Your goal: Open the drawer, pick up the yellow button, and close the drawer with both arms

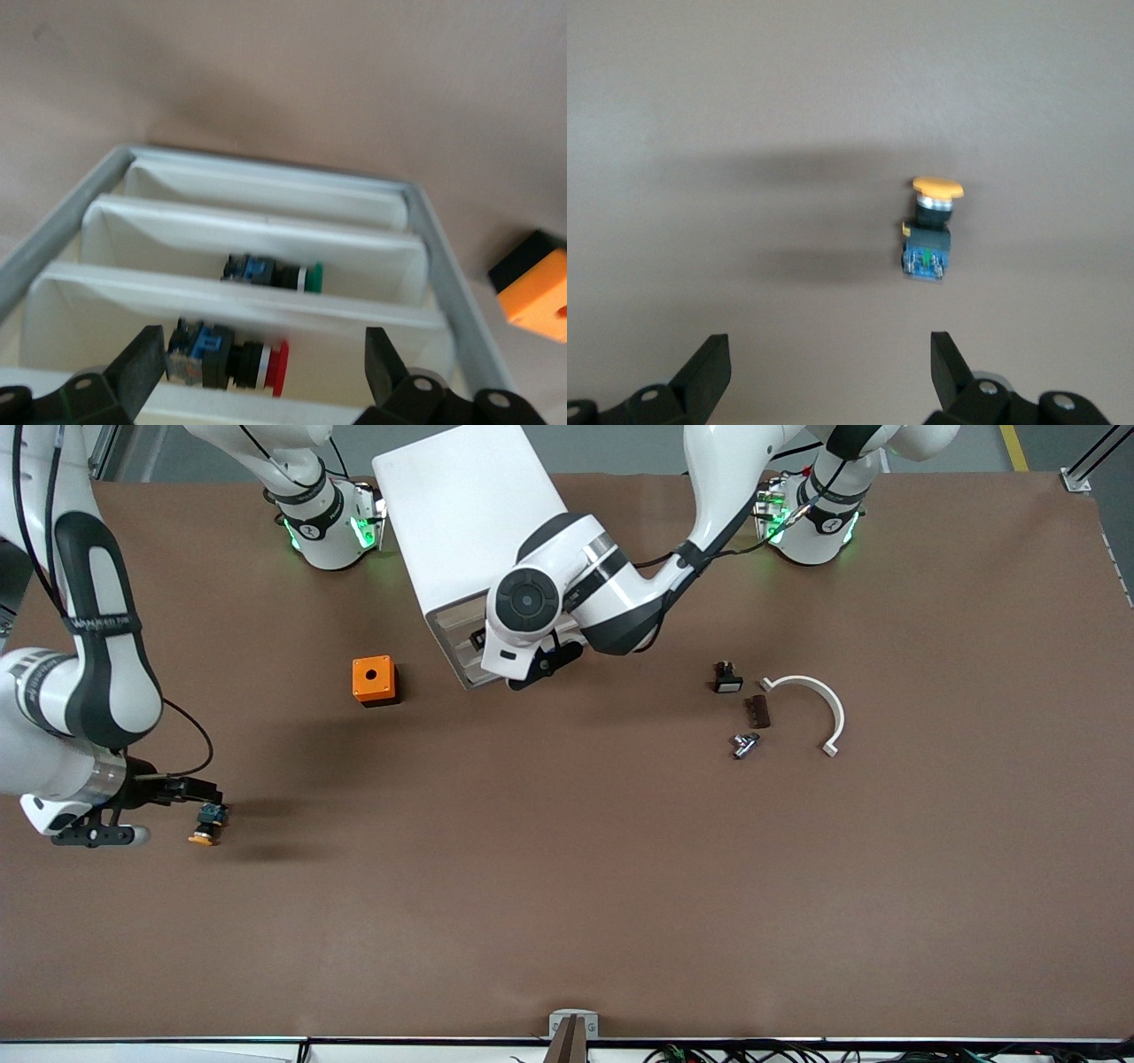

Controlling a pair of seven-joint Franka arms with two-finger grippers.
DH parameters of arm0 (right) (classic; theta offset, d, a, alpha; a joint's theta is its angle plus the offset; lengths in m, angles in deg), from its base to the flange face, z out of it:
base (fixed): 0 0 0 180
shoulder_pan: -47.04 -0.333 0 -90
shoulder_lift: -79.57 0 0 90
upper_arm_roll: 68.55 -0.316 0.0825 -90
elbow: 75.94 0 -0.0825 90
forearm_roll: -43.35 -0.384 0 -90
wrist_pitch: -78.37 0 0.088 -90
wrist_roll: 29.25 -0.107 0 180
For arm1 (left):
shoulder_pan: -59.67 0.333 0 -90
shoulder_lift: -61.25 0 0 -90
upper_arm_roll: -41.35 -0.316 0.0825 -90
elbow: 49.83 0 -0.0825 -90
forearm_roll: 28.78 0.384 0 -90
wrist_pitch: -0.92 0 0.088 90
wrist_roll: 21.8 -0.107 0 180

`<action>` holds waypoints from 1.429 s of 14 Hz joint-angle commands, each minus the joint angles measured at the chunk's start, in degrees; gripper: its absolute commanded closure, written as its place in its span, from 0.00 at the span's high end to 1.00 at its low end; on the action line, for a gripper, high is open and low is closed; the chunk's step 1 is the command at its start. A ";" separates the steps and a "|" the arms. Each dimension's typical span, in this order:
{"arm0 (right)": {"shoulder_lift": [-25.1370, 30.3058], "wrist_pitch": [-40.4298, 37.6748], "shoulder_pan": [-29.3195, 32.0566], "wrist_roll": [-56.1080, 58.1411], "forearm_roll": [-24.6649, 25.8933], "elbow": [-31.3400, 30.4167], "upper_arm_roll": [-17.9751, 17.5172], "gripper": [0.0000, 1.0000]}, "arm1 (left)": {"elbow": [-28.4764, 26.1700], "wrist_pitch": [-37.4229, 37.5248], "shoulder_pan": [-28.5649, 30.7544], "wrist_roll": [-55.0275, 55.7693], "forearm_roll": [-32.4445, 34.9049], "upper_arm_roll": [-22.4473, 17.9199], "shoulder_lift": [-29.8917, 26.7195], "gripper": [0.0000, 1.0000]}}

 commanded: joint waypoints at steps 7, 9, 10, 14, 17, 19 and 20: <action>8.80 -31.11 -4.46 -7.11 3.72 16.78 -0.24 1.00 | -0.08 12.16 21.59 -28.22 5.67 -0.09 -15.32 0.99; 10.38 -35.61 -4.55 -7.11 3.54 18.89 -0.42 1.00 | -0.17 18.49 25.98 -35.54 8.82 -0.09 -17.70 0.99; 11.35 -36.58 -4.81 -7.11 3.45 19.69 -0.42 1.00 | -0.25 19.91 28.44 -38.97 9.54 0.08 -18.93 0.99; 11.80 -36.68 -5.87 -7.20 2.84 21.89 -0.60 1.00 | -1.65 25.63 35.66 -50.68 12.17 0.08 -22.01 1.00; 11.62 -36.68 -6.22 -6.93 2.75 22.77 -0.42 1.00 | -3.94 25.55 38.74 -52.97 14.98 0.17 -23.25 1.00; 11.62 -36.68 -5.78 -6.67 2.75 24.17 -0.07 1.00 | -6.74 25.55 40.07 -57.69 16.04 -0.17 -25.87 1.00; 11.62 -36.51 -5.69 -6.58 2.92 24.70 0.11 1.00 | -9.28 25.47 39.98 -62.07 17.26 -1.14 -27.89 1.00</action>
